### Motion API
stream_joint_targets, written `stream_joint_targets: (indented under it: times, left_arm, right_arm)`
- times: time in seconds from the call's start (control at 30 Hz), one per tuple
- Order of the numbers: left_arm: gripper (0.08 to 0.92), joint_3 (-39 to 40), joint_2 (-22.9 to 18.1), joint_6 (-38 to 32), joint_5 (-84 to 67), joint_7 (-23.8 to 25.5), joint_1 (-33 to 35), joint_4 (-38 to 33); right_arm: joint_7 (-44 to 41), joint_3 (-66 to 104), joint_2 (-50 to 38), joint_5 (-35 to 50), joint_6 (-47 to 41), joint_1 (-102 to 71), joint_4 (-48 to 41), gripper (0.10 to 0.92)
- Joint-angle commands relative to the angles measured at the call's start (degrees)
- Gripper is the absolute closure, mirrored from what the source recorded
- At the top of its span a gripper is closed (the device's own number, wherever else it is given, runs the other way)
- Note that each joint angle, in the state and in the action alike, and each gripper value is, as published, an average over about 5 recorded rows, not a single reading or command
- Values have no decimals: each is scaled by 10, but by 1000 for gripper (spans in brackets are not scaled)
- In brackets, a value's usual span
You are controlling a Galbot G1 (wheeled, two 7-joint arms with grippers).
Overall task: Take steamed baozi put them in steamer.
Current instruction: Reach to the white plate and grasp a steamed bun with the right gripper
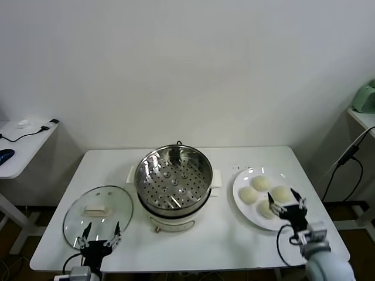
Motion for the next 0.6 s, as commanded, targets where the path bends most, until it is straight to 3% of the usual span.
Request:
stream_joint_targets:
  times: [0.03, 0.17, 0.3, 0.47, 0.6]
  left_arm:
    - [177, 2, 1, -5, -1, 0, 0, 5]
    - [177, 5, -1, -8, 1, 0, 0, 6]
    - [177, 6, -4, -9, 2, 1, 0, 7]
    - [177, 5, -4, -12, 2, 2, -2, 13]
    - [177, 6, -4, -12, 3, 3, -4, 14]
  right_arm:
    - [-194, -235, -240, -32, -52, 307, -132, 203]
    - [-341, -408, -310, -43, -12, 461, -187, 202]
    - [-463, -611, -326, -61, 55, 645, -250, 203]
    - [-577, -883, -278, -74, 133, 893, -336, 202]
    - [-607, -1032, -213, -59, 141, 989, -388, 203]
